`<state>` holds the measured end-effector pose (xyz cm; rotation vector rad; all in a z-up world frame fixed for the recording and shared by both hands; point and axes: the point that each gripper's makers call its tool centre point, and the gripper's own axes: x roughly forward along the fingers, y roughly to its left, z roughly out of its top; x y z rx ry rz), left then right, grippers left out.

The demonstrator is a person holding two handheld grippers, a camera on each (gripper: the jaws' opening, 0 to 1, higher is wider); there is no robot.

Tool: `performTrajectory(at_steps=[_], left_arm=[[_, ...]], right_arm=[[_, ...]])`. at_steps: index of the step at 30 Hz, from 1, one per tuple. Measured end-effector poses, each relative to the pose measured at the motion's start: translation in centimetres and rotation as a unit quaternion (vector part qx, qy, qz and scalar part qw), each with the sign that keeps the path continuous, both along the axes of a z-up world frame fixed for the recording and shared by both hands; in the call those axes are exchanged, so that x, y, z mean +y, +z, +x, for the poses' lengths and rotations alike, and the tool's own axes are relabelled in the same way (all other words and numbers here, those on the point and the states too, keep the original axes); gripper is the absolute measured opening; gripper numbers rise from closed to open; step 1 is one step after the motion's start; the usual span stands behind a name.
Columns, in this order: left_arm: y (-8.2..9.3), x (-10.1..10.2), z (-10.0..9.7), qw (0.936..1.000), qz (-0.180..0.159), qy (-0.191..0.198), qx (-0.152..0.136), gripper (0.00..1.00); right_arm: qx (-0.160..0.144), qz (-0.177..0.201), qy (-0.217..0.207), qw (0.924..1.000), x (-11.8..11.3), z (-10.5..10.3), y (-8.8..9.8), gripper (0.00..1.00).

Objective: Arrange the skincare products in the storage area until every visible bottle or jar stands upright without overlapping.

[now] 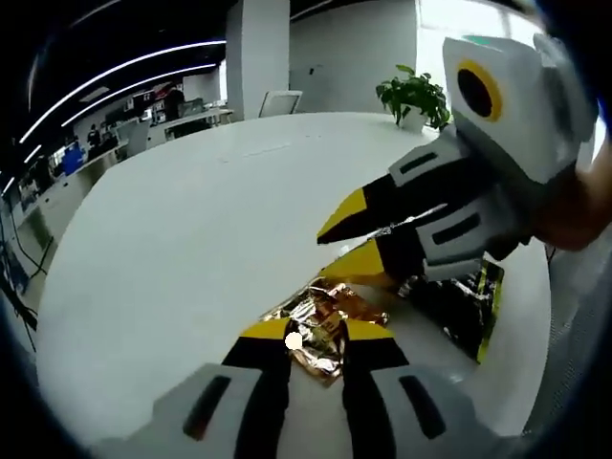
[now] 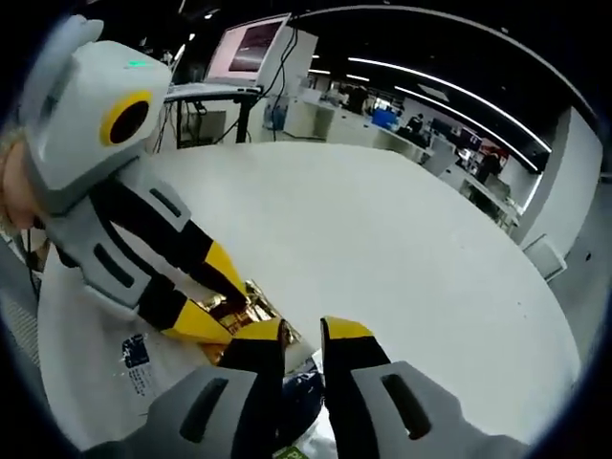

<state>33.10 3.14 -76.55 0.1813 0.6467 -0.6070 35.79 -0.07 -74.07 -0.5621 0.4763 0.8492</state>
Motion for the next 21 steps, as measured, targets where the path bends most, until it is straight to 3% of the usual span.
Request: performTrajectory(at_steps=[21], left_arm=[[0.7, -0.1, 0.2, 1.0000, 0.002, 0.002, -0.001, 0.20]], right_arm=[[-0.003, 0.002, 0.002, 1.0000, -1.0, -0.5, 1.1, 0.18]])
